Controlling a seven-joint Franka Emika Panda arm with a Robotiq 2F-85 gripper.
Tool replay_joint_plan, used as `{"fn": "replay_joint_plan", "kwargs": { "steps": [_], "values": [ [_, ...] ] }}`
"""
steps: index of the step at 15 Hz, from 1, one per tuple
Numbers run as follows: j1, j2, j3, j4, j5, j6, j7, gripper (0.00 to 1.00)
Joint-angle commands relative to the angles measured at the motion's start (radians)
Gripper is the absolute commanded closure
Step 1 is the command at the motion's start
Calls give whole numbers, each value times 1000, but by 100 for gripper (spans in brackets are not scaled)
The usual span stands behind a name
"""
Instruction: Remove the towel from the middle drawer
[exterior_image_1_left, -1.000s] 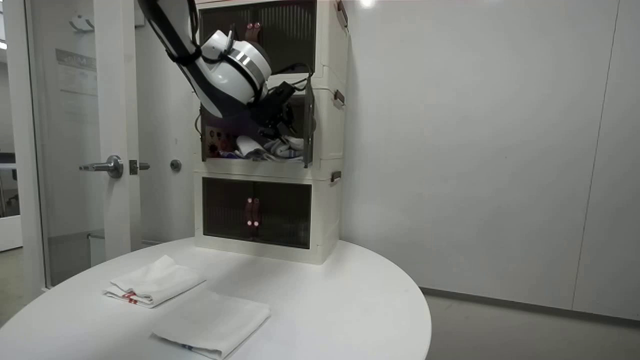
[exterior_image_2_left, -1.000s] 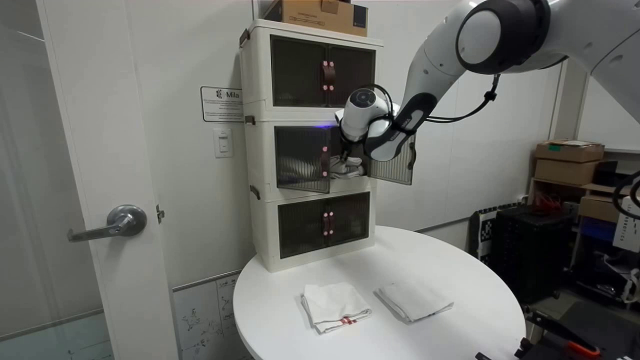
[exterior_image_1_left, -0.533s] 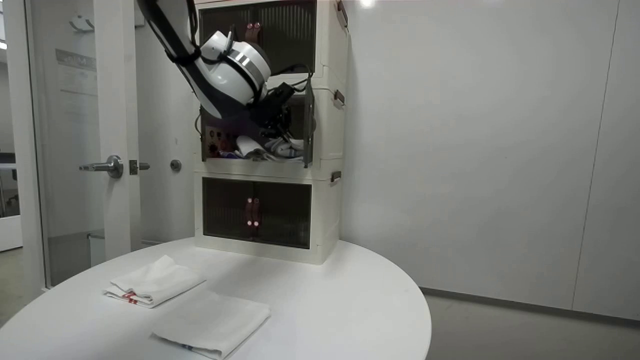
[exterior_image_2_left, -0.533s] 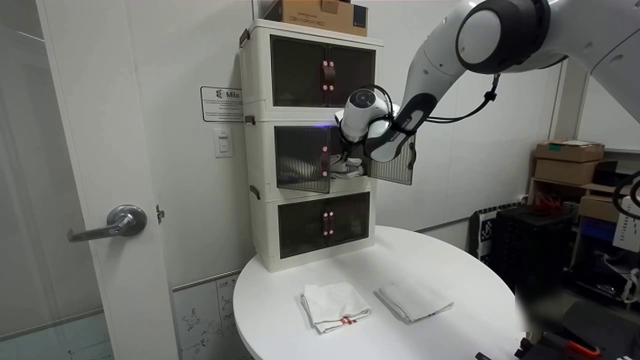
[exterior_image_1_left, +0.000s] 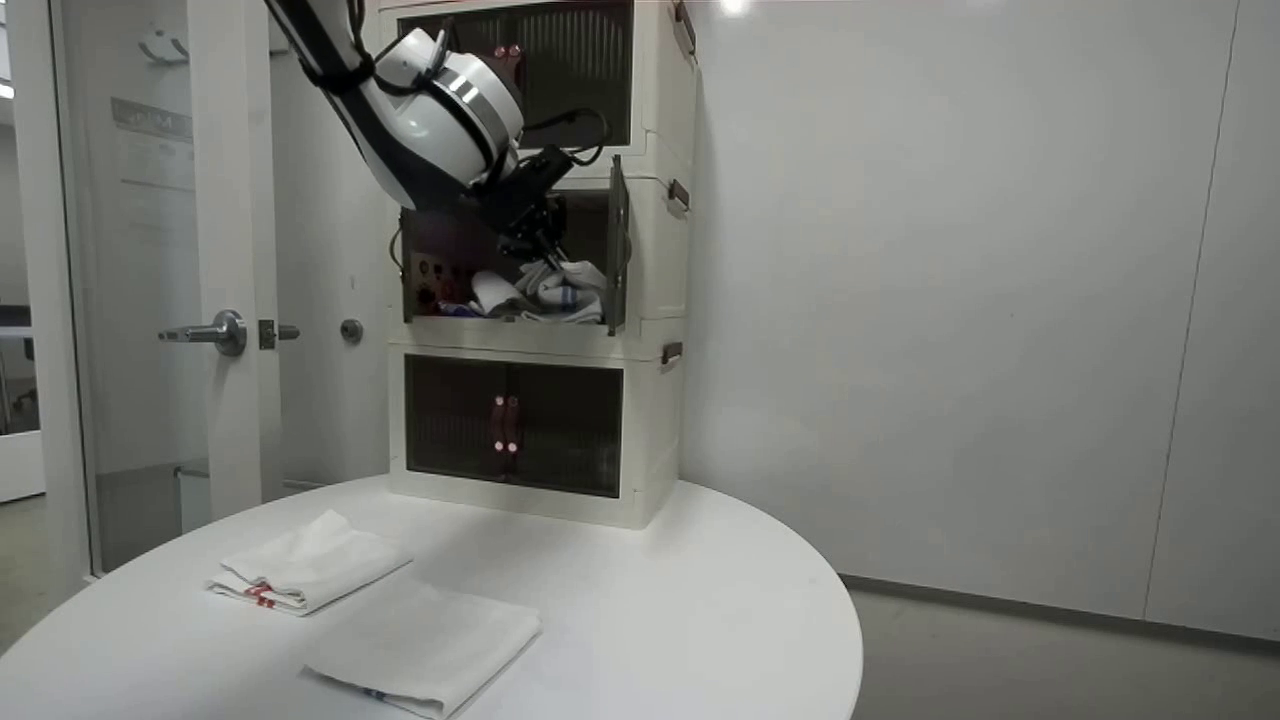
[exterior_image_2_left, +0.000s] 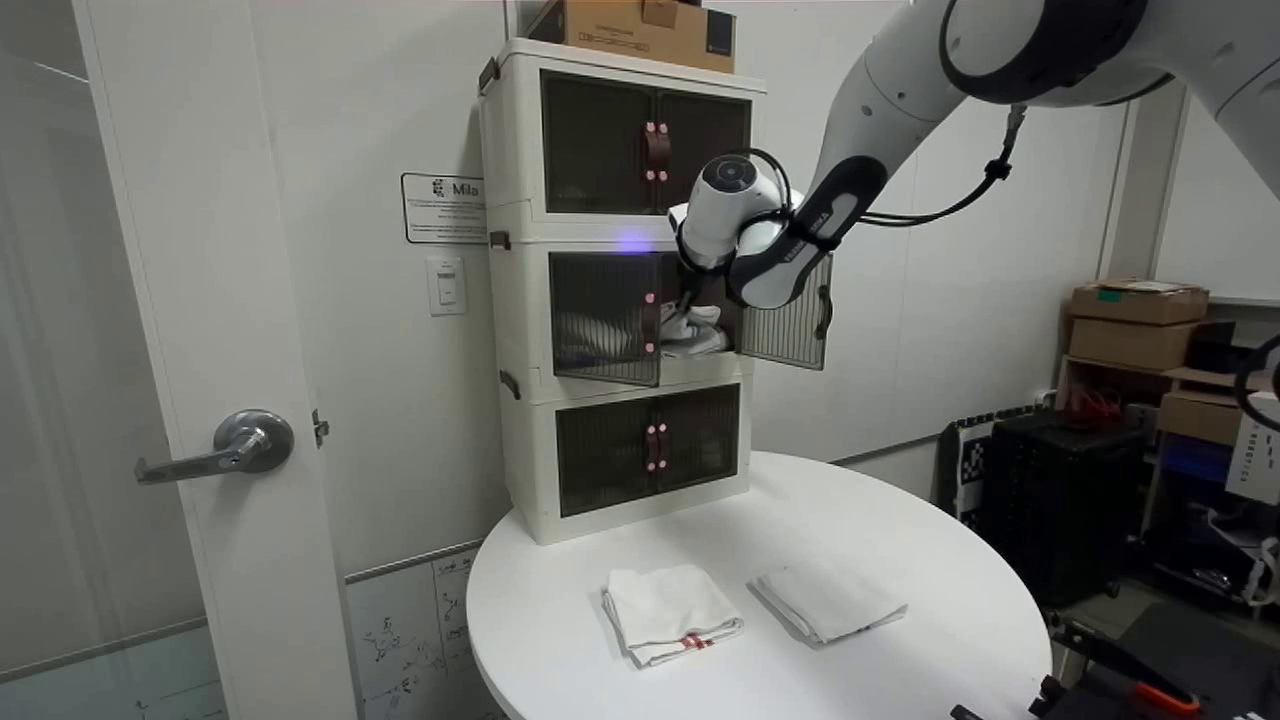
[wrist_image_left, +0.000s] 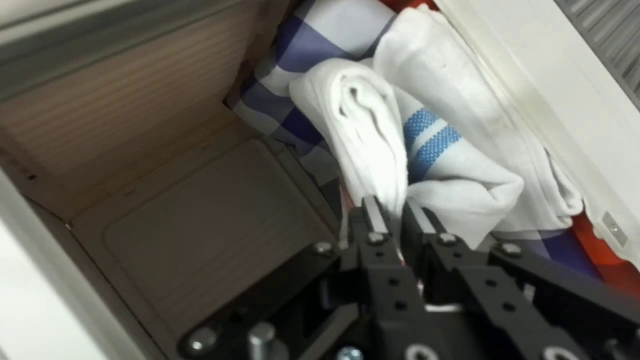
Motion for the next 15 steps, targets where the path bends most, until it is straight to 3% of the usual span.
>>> {"fn": "replay_joint_plan", "kwargs": {
  "steps": [1, 3, 4, 6, 7, 8, 10, 15],
  "values": [
    [-25, -66, 46, -81, 42, -10, -49, 55],
    [-33, -70, 56, -90, 50, -9, -54, 40],
    [-35, -71, 57, -93, 44, -2, -62, 81],
    [-42, -73, 65, -101, 49, -8, -75, 79],
    [-42, -74, 65, -101, 49, -14, -74, 85],
    [-45, -75, 68, -106, 52, -15, -77, 45],
    [-56, -74, 78, -116, 62, -22, -93, 48],
    [-91, -50, 109, -117, 109, -49, -152, 12]
  ]
}}
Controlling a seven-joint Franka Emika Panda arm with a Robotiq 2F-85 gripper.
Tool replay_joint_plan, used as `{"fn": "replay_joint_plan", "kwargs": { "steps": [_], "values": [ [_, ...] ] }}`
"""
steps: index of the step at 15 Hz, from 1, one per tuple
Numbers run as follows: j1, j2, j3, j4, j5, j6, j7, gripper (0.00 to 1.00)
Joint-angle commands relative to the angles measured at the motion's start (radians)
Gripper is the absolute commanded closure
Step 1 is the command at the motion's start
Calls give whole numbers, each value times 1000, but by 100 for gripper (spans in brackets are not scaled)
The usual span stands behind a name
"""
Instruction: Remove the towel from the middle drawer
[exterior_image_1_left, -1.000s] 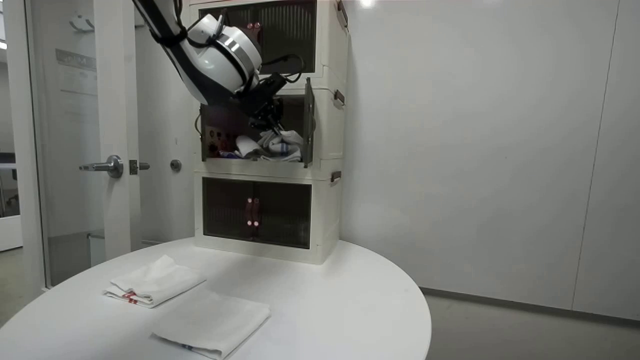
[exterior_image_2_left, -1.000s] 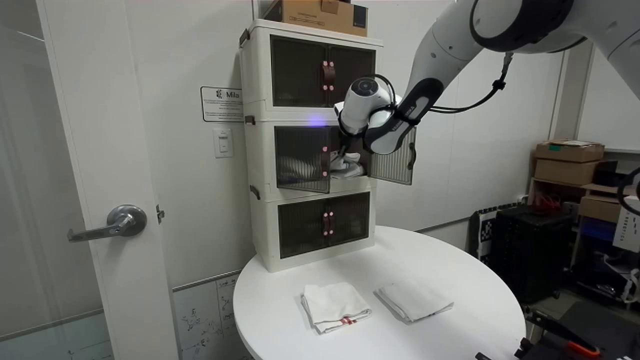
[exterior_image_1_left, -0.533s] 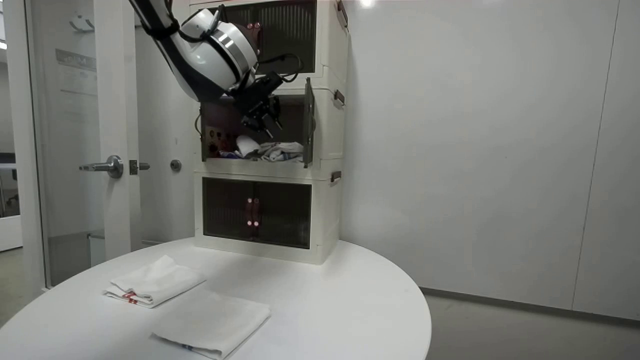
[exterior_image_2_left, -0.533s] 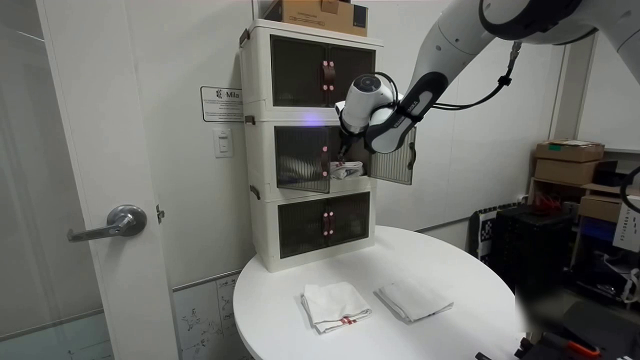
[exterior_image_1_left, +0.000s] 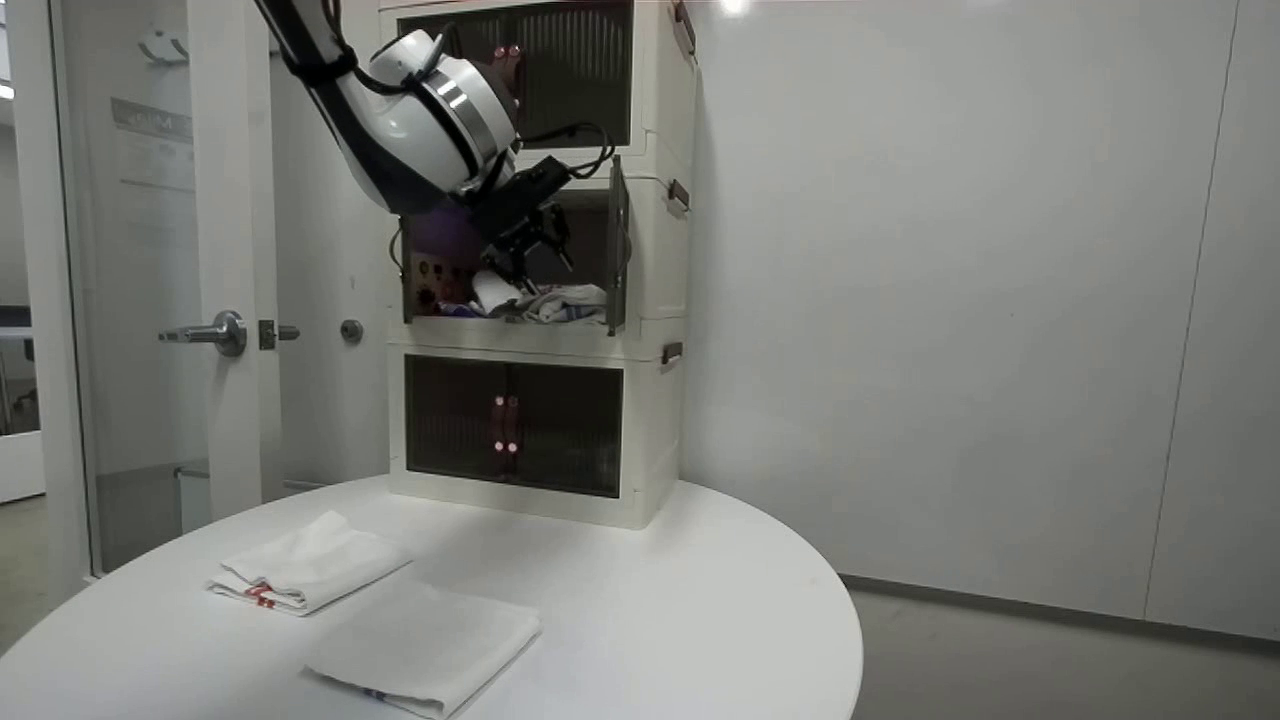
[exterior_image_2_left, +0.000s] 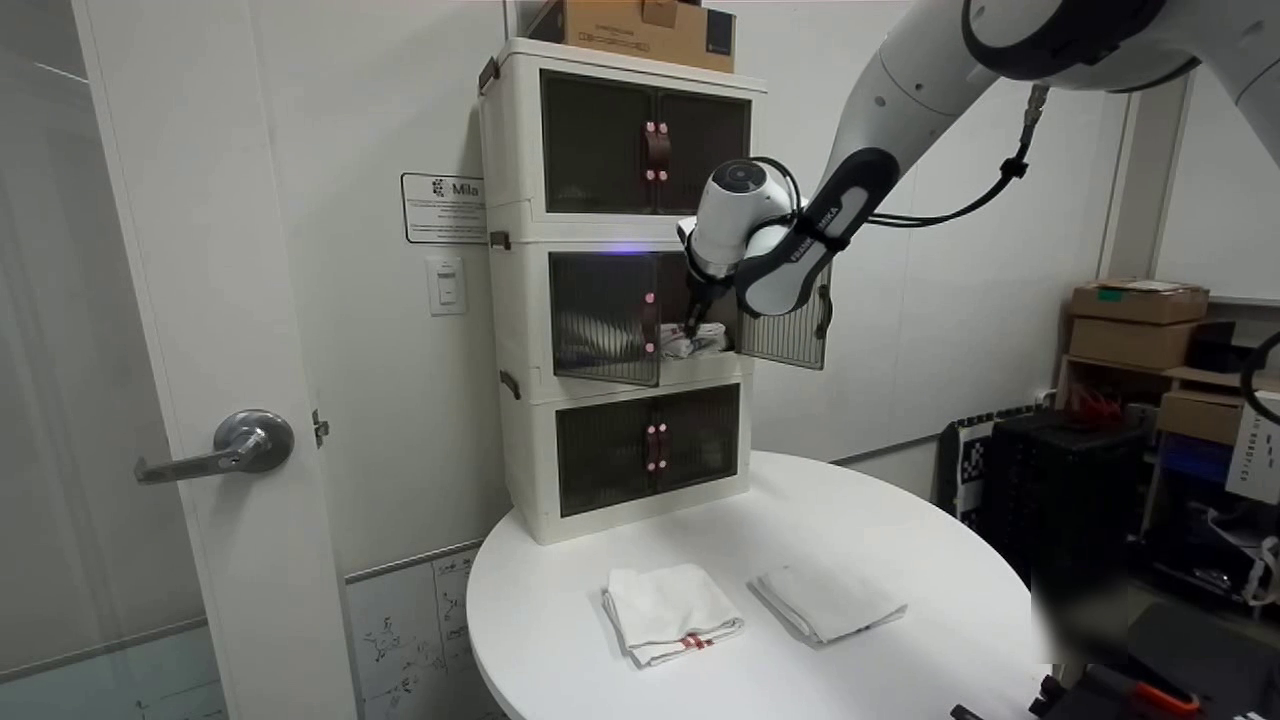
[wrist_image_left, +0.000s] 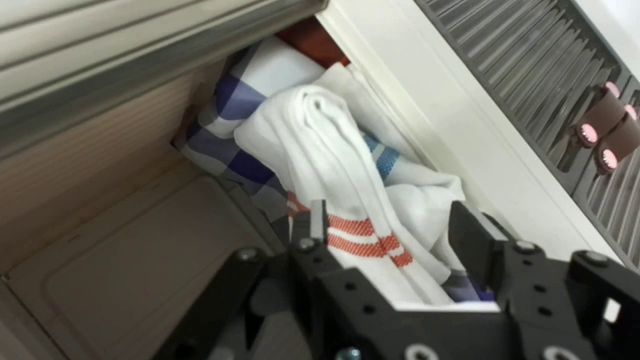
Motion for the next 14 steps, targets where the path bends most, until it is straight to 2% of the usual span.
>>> {"fn": "replay_joint_plan", "kwargs": {
  "steps": [1, 2, 8, 10, 12, 14],
  "values": [
    [-29, -2, 28, -4, 38, -30, -59, 5],
    [-32, 1, 28, 1, 39, -34, -64, 0],
    [-45, 13, 17, 45, 15, -61, -121, 0],
    [-30, 24, -3, 58, 51, -64, -192, 3],
    [-33, 43, 5, 76, 64, -66, -251, 6],
    [-32, 64, 6, 97, 77, -65, -294, 15]
  ]
}}
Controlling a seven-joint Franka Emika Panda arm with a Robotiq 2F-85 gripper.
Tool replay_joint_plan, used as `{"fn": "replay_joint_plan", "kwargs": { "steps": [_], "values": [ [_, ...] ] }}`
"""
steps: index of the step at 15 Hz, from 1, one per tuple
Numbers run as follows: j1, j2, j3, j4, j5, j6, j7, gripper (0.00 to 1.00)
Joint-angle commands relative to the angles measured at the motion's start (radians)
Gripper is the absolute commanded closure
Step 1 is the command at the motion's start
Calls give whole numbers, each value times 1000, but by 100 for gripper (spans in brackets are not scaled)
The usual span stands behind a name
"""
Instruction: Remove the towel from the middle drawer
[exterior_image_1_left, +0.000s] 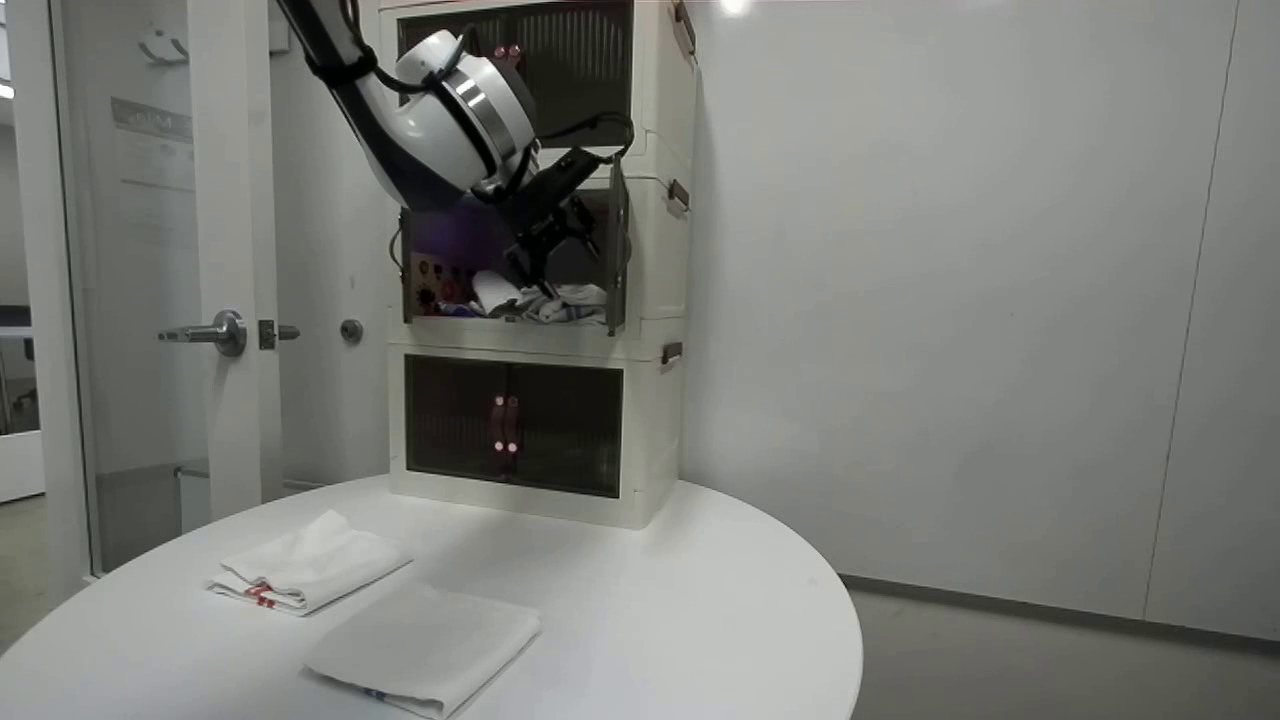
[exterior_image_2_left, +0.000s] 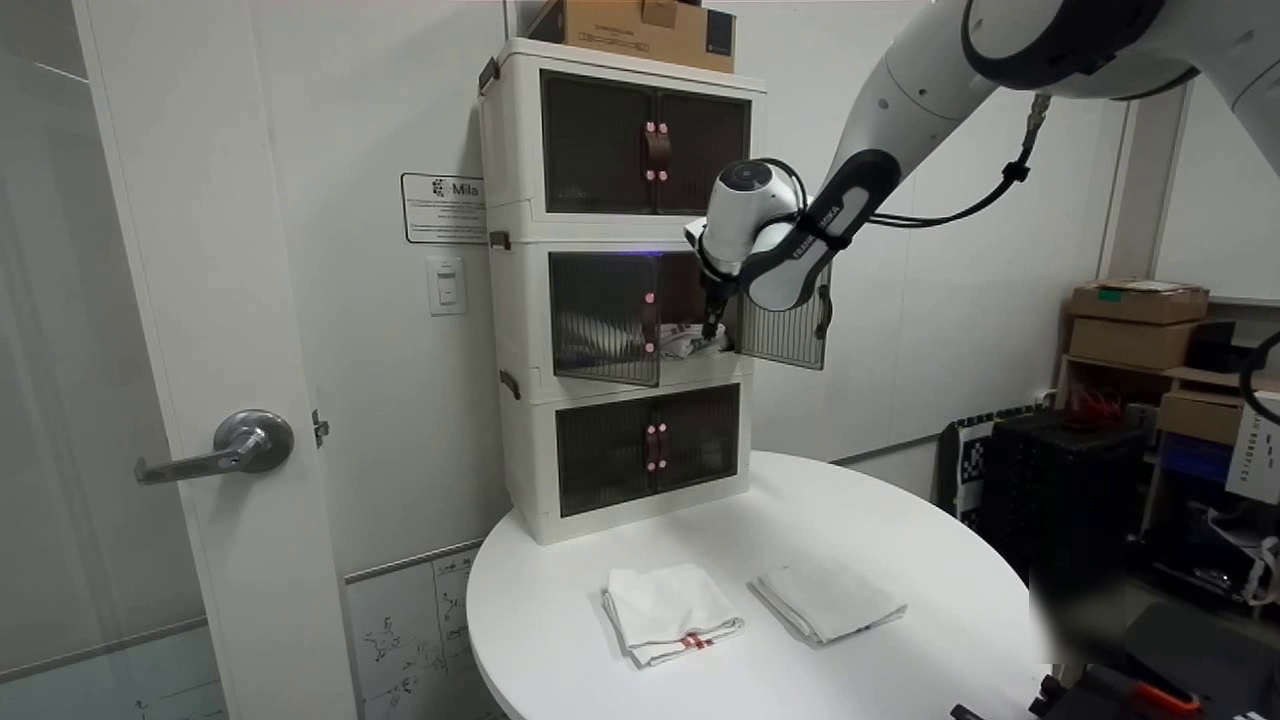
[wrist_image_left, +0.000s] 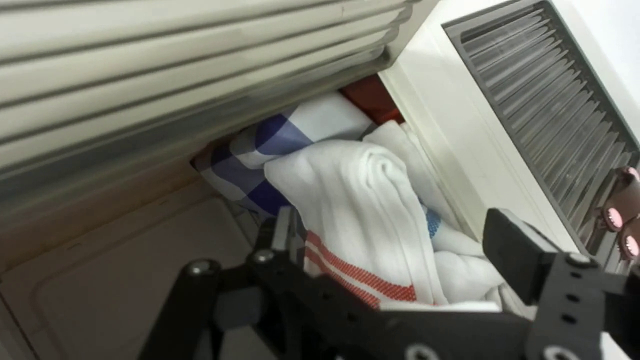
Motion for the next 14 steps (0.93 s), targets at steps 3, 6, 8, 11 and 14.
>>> {"fn": "replay_joint_plan", "kwargs": {
  "steps": [3, 6, 8, 11, 14],
  "values": [
    [3, 78, 3, 92, 61, -10, -133, 51],
    [5, 94, -3, 114, 64, -8, -159, 73],
    [7, 92, -6, 116, 61, -11, -162, 88],
    [10, 71, -11, 102, 57, -11, -158, 98],
    [11, 36, -11, 69, 60, -10, -146, 94]
  ]
}}
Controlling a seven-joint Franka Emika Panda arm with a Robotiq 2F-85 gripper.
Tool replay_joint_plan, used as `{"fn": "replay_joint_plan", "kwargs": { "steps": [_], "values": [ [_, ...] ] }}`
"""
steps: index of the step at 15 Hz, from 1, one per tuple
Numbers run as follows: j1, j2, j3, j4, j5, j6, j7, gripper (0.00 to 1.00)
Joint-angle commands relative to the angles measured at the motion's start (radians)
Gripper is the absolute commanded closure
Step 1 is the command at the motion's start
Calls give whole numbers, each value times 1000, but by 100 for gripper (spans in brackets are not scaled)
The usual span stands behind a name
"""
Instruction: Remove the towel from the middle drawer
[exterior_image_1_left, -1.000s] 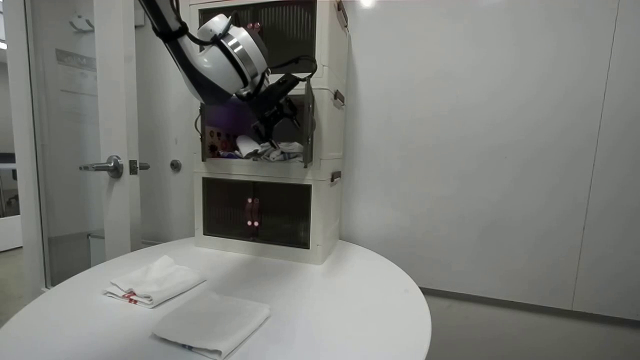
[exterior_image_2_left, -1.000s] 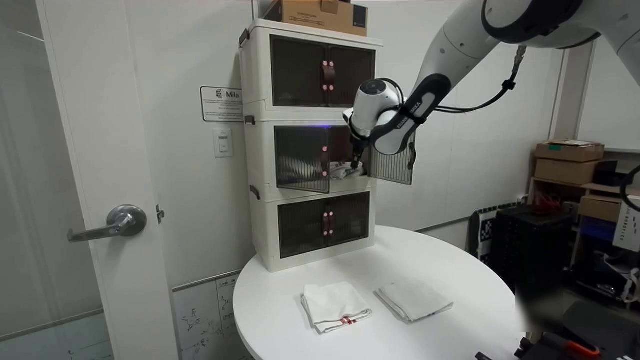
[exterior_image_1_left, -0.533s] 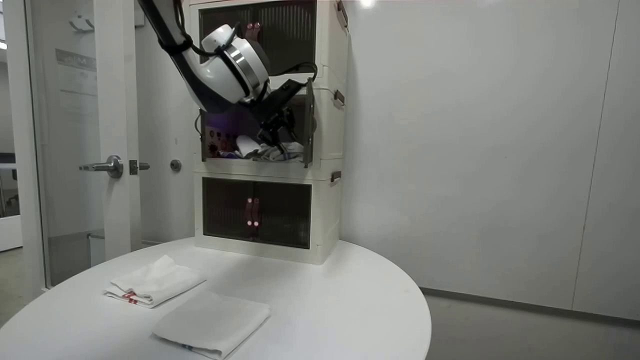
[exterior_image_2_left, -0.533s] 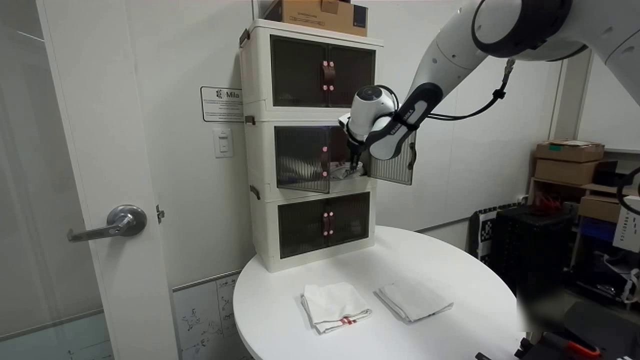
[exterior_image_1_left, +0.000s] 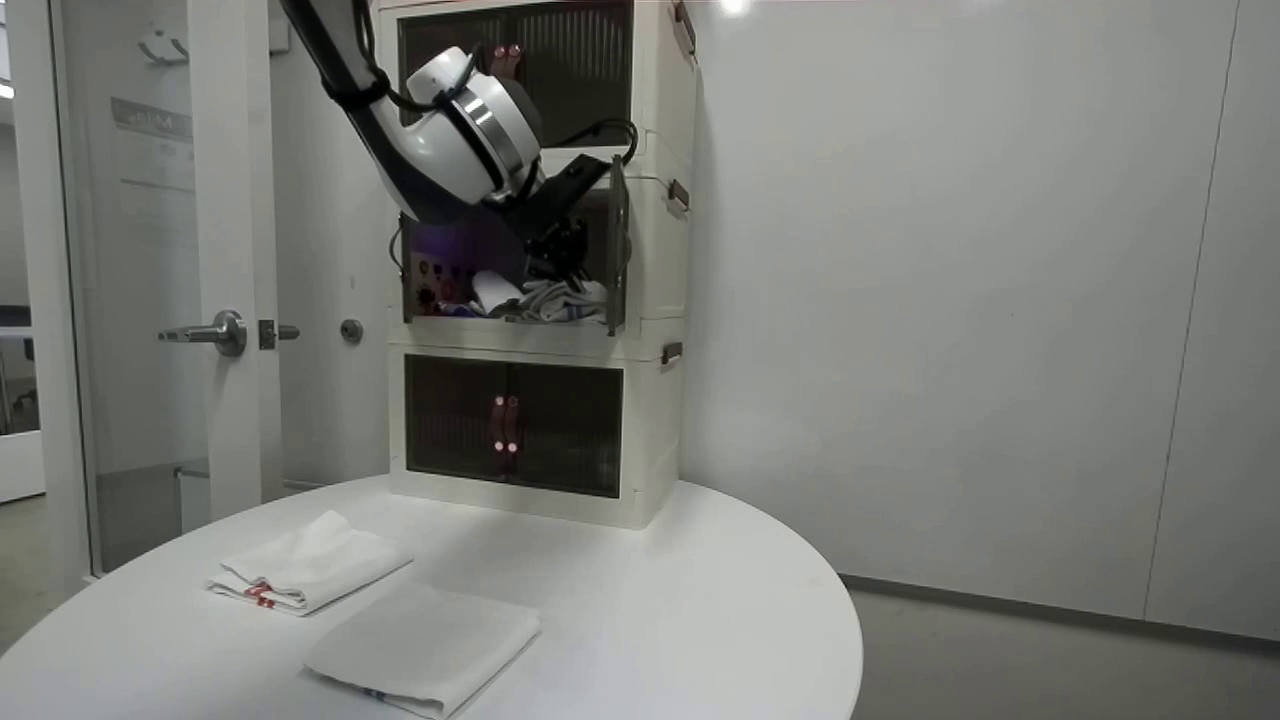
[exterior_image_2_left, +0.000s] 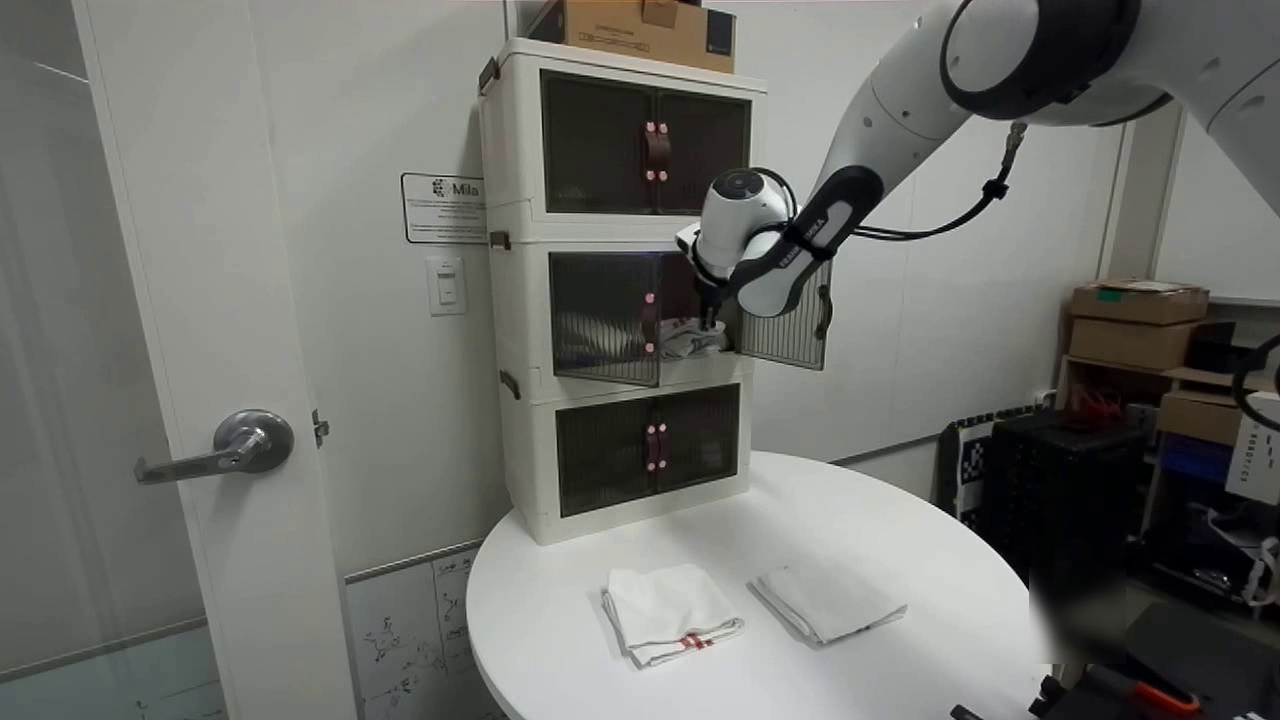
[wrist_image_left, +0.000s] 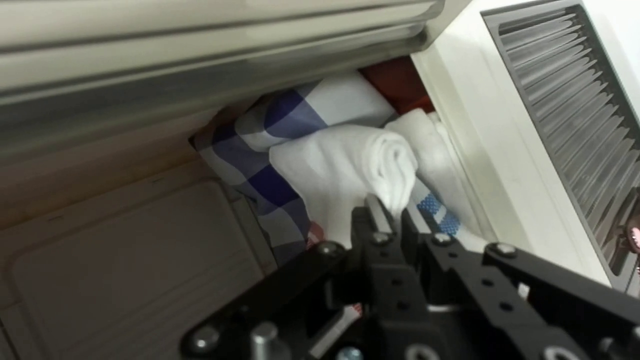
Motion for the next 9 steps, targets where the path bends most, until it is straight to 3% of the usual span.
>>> {"fn": "replay_joint_plan", "kwargs": {
  "steps": [1, 6, 9],
  "values": [
    [10, -49, -8, -34, 31, -10, -15, 94],
    [48, -165, -43, -119, -50, -20, 97, 94],
    [71, -276, -38, -206, -67, -104, 109, 94]
  ]
}}
